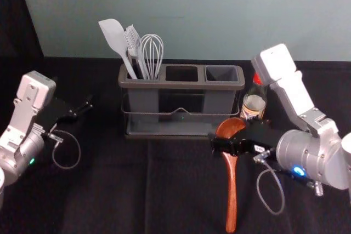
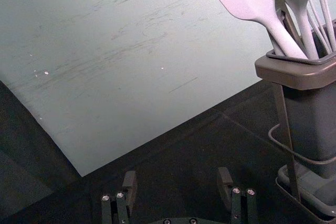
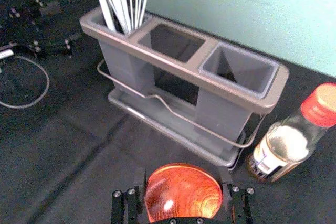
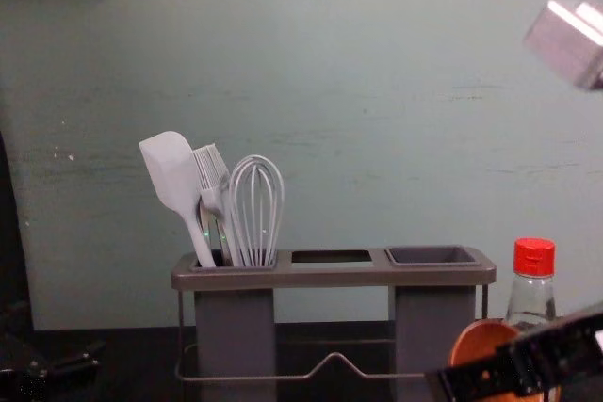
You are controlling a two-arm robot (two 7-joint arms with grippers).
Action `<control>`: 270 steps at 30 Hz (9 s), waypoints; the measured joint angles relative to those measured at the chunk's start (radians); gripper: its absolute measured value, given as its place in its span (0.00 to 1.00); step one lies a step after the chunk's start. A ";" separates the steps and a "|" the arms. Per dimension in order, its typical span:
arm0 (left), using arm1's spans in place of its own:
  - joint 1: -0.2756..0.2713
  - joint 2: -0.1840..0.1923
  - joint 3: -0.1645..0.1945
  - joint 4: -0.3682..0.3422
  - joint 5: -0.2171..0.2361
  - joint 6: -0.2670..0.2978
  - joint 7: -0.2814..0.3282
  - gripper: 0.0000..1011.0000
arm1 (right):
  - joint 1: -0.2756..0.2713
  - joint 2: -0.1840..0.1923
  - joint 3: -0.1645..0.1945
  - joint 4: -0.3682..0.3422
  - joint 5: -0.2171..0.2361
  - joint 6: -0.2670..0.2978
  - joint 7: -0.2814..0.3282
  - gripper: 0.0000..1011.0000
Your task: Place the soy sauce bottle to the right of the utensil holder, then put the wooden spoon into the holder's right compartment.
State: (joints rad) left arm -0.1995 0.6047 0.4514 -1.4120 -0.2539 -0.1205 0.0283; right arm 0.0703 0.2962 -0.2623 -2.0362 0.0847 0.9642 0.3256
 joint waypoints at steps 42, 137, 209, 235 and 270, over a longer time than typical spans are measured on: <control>0.000 0.000 0.000 0.000 0.000 0.000 0.000 0.99 | -0.152 0.010 0.073 -0.121 -0.068 -0.404 0.000 0.83; 0.000 0.000 0.000 0.000 0.000 0.000 0.000 0.99 | 0.297 0.057 -0.008 0.119 -0.066 -0.638 -0.007 0.83; 0.000 0.000 0.000 0.000 0.000 0.000 0.000 0.99 | 0.226 0.017 -0.053 0.337 -0.155 -0.811 -0.022 0.83; 0.000 0.000 0.000 0.000 0.000 0.000 0.000 0.99 | 0.200 0.019 -0.043 0.310 -0.171 -0.804 -0.025 0.99; 0.000 0.000 0.000 0.000 0.000 0.000 0.000 0.99 | -0.237 -0.017 0.200 0.085 -0.213 -1.073 -0.277 0.99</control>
State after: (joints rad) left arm -0.1995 0.6047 0.4514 -1.4119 -0.2539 -0.1205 0.0283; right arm -0.1663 0.2793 -0.0624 -1.9507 -0.1281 -0.1092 0.0486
